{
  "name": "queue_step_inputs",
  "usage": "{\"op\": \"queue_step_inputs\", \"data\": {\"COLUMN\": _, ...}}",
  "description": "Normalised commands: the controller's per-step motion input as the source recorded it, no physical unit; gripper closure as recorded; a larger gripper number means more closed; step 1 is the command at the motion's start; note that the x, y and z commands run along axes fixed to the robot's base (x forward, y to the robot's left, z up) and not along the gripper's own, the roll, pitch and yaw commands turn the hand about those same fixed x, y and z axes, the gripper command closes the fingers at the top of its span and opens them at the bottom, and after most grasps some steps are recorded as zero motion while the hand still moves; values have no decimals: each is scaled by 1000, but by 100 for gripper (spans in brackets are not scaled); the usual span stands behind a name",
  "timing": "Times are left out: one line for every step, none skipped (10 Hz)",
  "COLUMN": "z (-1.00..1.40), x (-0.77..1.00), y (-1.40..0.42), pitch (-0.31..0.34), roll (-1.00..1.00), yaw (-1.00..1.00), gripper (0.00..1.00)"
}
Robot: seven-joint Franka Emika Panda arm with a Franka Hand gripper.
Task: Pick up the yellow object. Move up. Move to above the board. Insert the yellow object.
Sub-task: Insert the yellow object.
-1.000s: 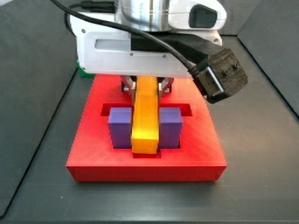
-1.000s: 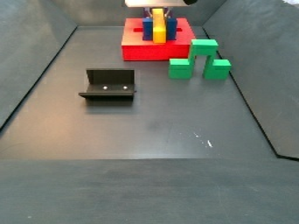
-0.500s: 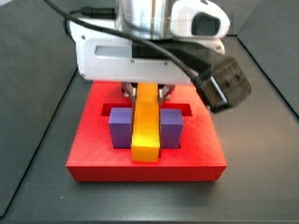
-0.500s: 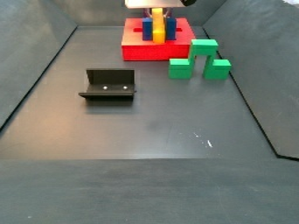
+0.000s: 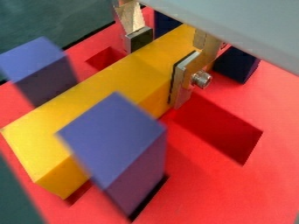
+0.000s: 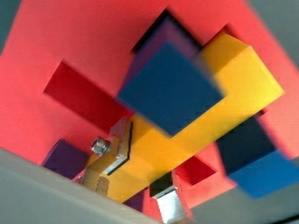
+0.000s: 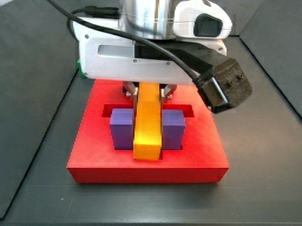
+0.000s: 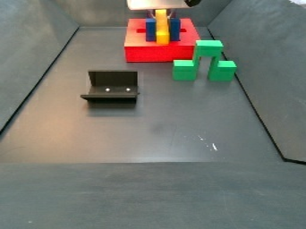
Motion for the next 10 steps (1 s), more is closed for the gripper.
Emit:
{"op": "queue_step_inputs", "data": {"z": -66, "x": 17, "y": 183, "pitch": 100, "roll": 0, "yaw": -23, "gripper": 100}}
{"op": "queue_step_inputs", "data": {"z": -149, "x": 0, "y": 26, "pitch": 70, "roll": 56, "yaw": 0, "gripper": 100}}
{"op": "queue_step_inputs", "data": {"z": -237, "x": -20, "y": -3, "pitch": 50, "roll": 76, "yaw": -111, "gripper": 100}}
{"op": "queue_step_inputs", "data": {"z": -351, "x": -49, "y": -43, "pitch": 66, "roll": 124, "yaw": -129, "gripper": 100}}
{"op": "queue_step_inputs", "data": {"z": -351, "x": -100, "y": -123, "pitch": 99, "roll": 256, "yaw": -57, "gripper": 100}}
{"op": "queue_step_inputs", "data": {"z": -306, "x": -103, "y": -143, "pitch": 139, "roll": 391, "yaw": 0, "gripper": 100}}
{"op": "queue_step_inputs", "data": {"z": -254, "x": -63, "y": -163, "pitch": 146, "roll": 439, "yaw": 0, "gripper": 100}}
{"op": "queue_step_inputs", "data": {"z": -271, "x": 0, "y": -151, "pitch": 144, "roll": 431, "yaw": 14, "gripper": 100}}
{"op": "queue_step_inputs", "data": {"z": -223, "x": 0, "y": -114, "pitch": 140, "roll": 387, "yaw": 0, "gripper": 100}}
{"op": "queue_step_inputs", "data": {"z": -231, "x": 0, "y": -14, "pitch": 60, "roll": 184, "yaw": 46, "gripper": 100}}
